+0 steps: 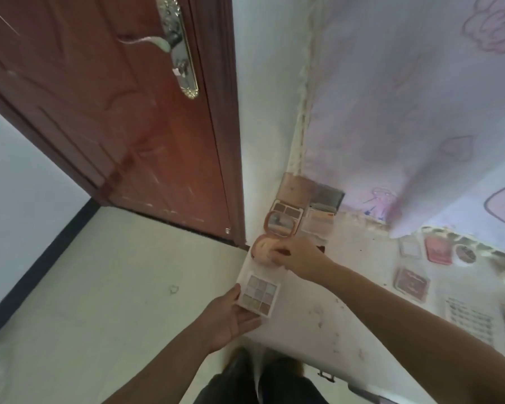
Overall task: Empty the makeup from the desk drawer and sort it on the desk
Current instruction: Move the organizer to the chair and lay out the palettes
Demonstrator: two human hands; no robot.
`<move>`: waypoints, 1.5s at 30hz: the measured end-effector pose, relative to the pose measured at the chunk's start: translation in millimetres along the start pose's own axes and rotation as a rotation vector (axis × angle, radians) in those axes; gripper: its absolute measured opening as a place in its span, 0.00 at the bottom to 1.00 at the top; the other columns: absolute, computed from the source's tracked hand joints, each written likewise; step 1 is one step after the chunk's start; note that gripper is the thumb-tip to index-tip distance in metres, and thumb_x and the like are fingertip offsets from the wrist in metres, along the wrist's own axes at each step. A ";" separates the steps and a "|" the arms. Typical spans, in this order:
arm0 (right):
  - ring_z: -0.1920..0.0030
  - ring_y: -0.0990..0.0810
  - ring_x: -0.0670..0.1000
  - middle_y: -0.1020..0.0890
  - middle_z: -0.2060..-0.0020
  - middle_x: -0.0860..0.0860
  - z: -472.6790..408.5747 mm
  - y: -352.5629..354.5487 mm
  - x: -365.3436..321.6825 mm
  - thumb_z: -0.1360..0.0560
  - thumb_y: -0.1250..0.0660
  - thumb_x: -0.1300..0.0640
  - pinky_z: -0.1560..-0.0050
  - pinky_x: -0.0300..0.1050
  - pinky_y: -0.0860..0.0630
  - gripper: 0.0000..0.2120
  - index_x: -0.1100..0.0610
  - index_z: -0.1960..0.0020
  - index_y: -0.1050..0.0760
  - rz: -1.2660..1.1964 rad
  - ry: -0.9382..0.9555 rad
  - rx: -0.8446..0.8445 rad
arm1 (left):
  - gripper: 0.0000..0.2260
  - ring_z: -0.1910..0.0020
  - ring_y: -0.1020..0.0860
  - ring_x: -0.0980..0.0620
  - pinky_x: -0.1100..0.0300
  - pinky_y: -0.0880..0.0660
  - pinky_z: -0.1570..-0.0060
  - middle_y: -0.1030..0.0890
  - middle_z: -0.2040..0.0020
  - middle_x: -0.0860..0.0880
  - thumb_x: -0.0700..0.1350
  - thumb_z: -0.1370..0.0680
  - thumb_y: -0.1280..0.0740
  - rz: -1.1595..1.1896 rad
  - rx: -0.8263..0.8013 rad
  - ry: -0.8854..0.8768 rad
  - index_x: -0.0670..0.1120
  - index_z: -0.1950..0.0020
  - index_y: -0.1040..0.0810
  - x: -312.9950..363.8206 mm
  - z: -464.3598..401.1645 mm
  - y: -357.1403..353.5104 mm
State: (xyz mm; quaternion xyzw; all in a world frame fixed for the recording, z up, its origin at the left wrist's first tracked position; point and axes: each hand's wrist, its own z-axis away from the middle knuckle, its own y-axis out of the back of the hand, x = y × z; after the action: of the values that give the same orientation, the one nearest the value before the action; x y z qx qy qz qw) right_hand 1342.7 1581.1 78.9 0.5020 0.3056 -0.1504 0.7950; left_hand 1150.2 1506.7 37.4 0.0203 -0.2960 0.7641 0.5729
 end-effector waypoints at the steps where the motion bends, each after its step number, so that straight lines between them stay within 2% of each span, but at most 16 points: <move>1: 0.56 0.21 0.49 0.17 0.54 0.50 -5.5 -3.0 -3.3 0.22 0.37 0.55 0.57 0.29 0.31 0.12 0.60 0.48 0.19 0.020 0.020 -0.012 | 0.15 0.46 0.20 0.40 0.49 0.20 0.50 0.19 0.45 0.37 0.49 0.18 0.43 -0.038 0.040 -0.030 0.40 0.42 0.25 3.2 1.0 4.8; 4: 0.57 0.22 0.42 0.18 0.53 0.49 -14.7 -9.6 -9.9 0.21 0.39 0.55 0.58 0.29 0.33 0.14 0.63 0.49 0.19 0.065 0.047 -0.059 | 0.13 0.46 0.21 0.44 0.51 0.22 0.46 0.19 0.46 0.41 0.48 0.17 0.44 -0.312 0.120 -0.115 0.43 0.41 0.24 6.8 3.9 14.0; 8: 0.66 0.29 0.26 0.30 0.68 0.35 -22.2 -15.2 -11.4 0.21 0.38 0.57 0.61 0.26 0.34 0.13 0.63 0.59 0.21 0.068 0.020 -0.034 | 0.14 0.54 0.25 0.51 0.60 0.24 0.55 0.23 0.51 0.47 0.49 0.17 0.47 -0.640 0.173 -0.203 0.48 0.41 0.24 9.9 1.6 15.5; 11: 0.68 0.27 0.35 0.28 0.70 0.37 -26.7 -19.1 -7.9 0.21 0.38 0.58 0.60 0.29 0.32 0.13 0.61 0.61 0.22 0.110 0.003 -0.014 | 0.12 0.56 0.26 0.54 0.63 0.26 0.61 0.24 0.53 0.49 0.49 0.17 0.47 -0.754 0.202 -0.236 0.50 0.42 0.26 13.7 -3.4 13.5; 14: 0.64 0.24 0.47 0.23 0.66 0.46 -29.9 -23.8 -1.8 0.21 0.39 0.55 0.55 0.45 0.25 0.11 0.53 0.61 0.25 0.133 -0.022 -0.021 | 0.12 0.55 0.26 0.54 0.64 0.27 0.62 0.24 0.51 0.50 0.49 0.18 0.47 -0.808 0.193 -0.243 0.49 0.40 0.27 17.4 -4.1 12.4; 16: 0.59 0.21 0.51 0.20 0.60 0.48 -27.3 -22.3 -3.5 0.21 0.39 0.53 0.55 0.44 0.25 0.08 0.51 0.51 0.22 0.130 -0.050 -0.013 | 0.15 0.52 0.25 0.52 0.63 0.27 0.61 0.25 0.44 0.47 0.50 0.18 0.47 -0.858 0.203 -0.239 0.48 0.34 0.30 19.5 -5.4 13.6; 18: 0.56 0.22 0.49 0.19 0.53 0.49 -19.7 -16.3 -6.2 0.21 0.39 0.52 0.55 0.39 0.27 0.12 0.52 0.40 0.24 0.099 -0.097 0.047 | 0.18 0.46 0.25 0.49 0.62 0.28 0.59 0.28 0.37 0.45 0.51 0.18 0.46 -0.949 0.267 -0.290 0.48 0.30 0.33 21.1 -10.0 13.8; 21: 0.56 0.23 0.48 0.21 0.53 0.48 -1.0 -1.9 -1.9 0.21 0.39 0.51 0.55 0.36 0.30 0.13 0.52 0.38 0.25 0.046 -0.148 0.152 | 0.13 0.50 0.25 0.52 0.64 0.31 0.58 0.25 0.41 0.46 0.47 0.18 0.44 -1.092 0.345 -0.538 0.46 0.36 0.29 23.7 -10.9 -1.5; 25: 0.49 0.23 0.51 0.20 0.48 0.51 37.5 21.5 31.2 0.21 0.40 0.51 0.48 0.42 0.29 0.12 0.55 0.44 0.23 0.024 -0.298 0.234 | 0.06 0.61 0.25 0.53 0.60 0.27 0.60 0.22 0.58 0.49 0.43 0.19 0.43 -1.109 0.120 -0.684 0.48 0.48 0.27 14.1 -7.6 -55.1; 28: 0.46 0.22 0.51 0.19 0.45 0.50 75.0 38.3 67.5 0.21 0.40 0.51 0.47 0.40 0.28 0.12 0.54 0.43 0.22 0.031 -0.420 0.277 | 0.07 0.59 0.24 0.54 0.62 0.25 0.57 0.23 0.57 0.51 0.44 0.18 0.44 -1.230 -0.088 -0.584 0.52 0.46 0.28 -4.2 -15.9 -103.5; 31: 0.44 0.23 0.49 0.21 0.44 0.47 110.5 49.3 110.7 0.21 0.42 0.51 0.49 0.39 0.31 0.12 0.50 0.43 0.22 0.127 -0.561 0.295 | 0.08 0.56 0.22 0.50 0.56 0.23 0.53 0.22 0.54 0.50 0.45 0.19 0.44 -1.362 -0.201 -0.485 0.51 0.44 0.27 -23.9 -41.7 -148.4; 35: 0.36 0.29 0.54 0.29 0.34 0.53 134.4 54.9 163.3 0.22 0.39 0.51 0.37 0.48 0.31 0.15 0.53 0.37 0.26 0.260 -0.577 0.270 | 0.14 0.55 0.24 0.51 0.57 0.24 0.51 0.22 0.48 0.47 0.43 0.19 0.45 -1.347 -0.233 -0.341 0.45 0.35 0.28 -49.5 -75.5 -202.9; 39: 0.28 0.38 0.56 0.38 0.28 0.54 140.2 56.3 199.1 0.24 0.37 0.47 0.29 0.49 0.40 0.25 0.54 0.30 0.35 0.414 -0.480 0.116 | 0.18 0.40 0.25 0.45 0.52 0.28 0.37 0.26 0.35 0.42 0.43 0.20 0.45 -1.252 -0.119 -0.254 0.44 0.30 0.32 -70.8 -102.1 -241.7; 41: 0.33 0.34 0.56 0.33 0.32 0.54 138.8 55.5 211.2 0.24 0.37 0.47 0.33 0.48 0.36 0.24 0.55 0.32 0.35 0.438 -0.413 0.107 | 0.13 0.45 0.24 0.46 0.52 0.26 0.39 0.23 0.41 0.42 0.42 0.19 0.45 -1.160 -0.078 -0.249 0.46 0.40 0.24 -77.0 -105.5 -256.2; 43: 0.37 0.31 0.56 0.30 0.37 0.54 138.2 57.3 218.7 0.24 0.38 0.47 0.38 0.47 0.31 0.21 0.56 0.35 0.32 0.391 -0.342 0.138 | 0.12 0.54 0.25 0.47 0.56 0.25 0.51 0.23 0.51 0.42 0.40 0.19 0.46 -1.011 -0.058 -0.227 0.49 0.55 0.25 -79.6 -104.1 -267.4; 45: 0.39 0.31 0.55 0.29 0.39 0.53 139.9 63.2 219.2 0.24 0.37 0.46 0.41 0.45 0.29 0.20 0.56 0.37 0.31 0.275 -0.298 0.169 | 0.11 0.58 0.25 0.49 0.60 0.25 0.57 0.23 0.54 0.43 0.42 0.18 0.46 -0.840 -0.004 -0.197 0.45 0.52 0.24 -79.4 -104.4 -270.0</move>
State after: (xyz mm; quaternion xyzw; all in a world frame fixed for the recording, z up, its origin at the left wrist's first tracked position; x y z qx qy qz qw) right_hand 1592.4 1500.0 27.2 0.5761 0.0999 -0.1381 0.7994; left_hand 1449.2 1533.3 37.8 0.2108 -0.3169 0.4585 0.8031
